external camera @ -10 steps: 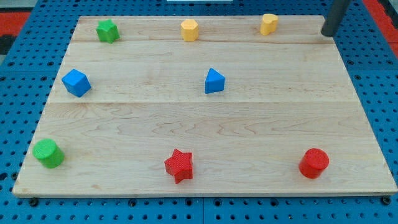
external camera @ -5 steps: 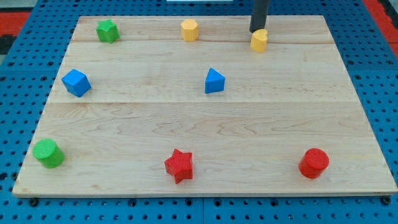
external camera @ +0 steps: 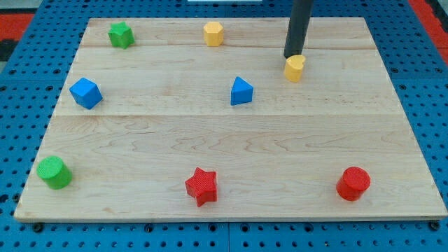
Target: Move the heart to the top right of the triangle
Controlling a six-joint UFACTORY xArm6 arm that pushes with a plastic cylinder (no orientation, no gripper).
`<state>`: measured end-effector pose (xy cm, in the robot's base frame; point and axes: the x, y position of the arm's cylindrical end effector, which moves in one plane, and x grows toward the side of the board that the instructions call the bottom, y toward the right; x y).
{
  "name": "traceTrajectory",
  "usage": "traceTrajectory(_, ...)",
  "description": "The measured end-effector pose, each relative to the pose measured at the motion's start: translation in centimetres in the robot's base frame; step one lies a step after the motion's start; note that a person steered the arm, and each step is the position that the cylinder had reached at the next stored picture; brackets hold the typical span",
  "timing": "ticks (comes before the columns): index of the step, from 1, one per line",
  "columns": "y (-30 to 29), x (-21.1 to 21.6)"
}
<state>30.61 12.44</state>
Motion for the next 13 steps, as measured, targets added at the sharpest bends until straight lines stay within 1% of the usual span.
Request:
traceTrajectory(2,0.5,0.2)
traceTrajectory(6,1.1,2.7)
traceTrajectory(8,1.2,2.9)
traceTrajectory(9,3.2,3.9)
traceTrajectory(10,2.5,5.6)
traceTrajectory(11,2.3,5.6)
traceTrajectory(12,0.0,5.6)
traceTrajectory(13,3.1,5.9)
